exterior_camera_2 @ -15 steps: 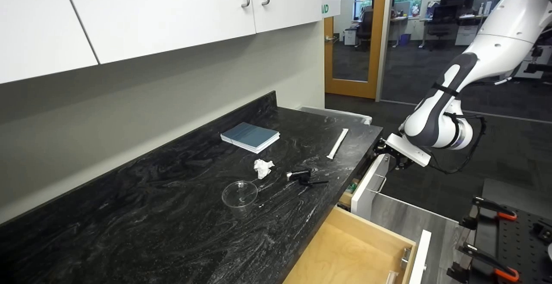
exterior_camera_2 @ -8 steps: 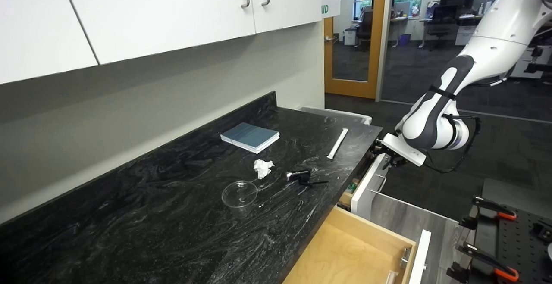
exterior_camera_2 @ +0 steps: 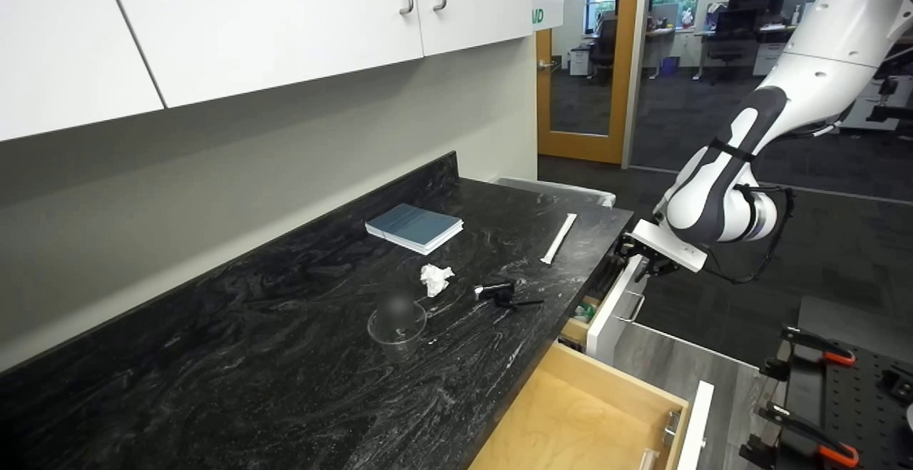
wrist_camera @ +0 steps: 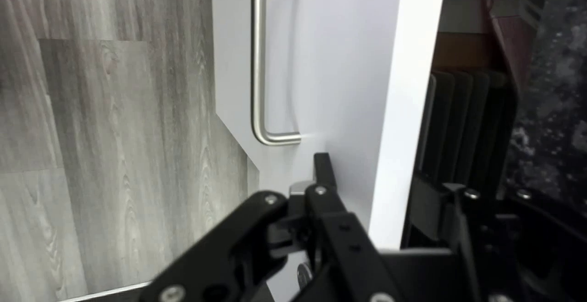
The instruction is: Open the first and second top drawers from the right of the cabinet. Pick up the tape from the first drawer and put it in the second drawer.
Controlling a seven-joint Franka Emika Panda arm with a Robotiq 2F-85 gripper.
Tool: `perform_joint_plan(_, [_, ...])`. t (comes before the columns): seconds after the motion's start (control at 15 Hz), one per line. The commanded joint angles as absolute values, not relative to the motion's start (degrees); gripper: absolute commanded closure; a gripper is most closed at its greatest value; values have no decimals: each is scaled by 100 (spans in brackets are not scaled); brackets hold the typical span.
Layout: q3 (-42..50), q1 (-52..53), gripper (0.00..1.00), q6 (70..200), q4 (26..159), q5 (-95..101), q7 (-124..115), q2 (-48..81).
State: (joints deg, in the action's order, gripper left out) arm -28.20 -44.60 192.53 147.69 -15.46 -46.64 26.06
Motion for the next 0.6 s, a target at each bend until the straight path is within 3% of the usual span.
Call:
perform_joint_plan(0.0, [-2355, -4232, 89, 18369, 15290, -1723, -4670, 2130])
perform_joint_plan(0.53, [-2272, -4672, 89, 17982, 16105, -2066, -4936, 1722])
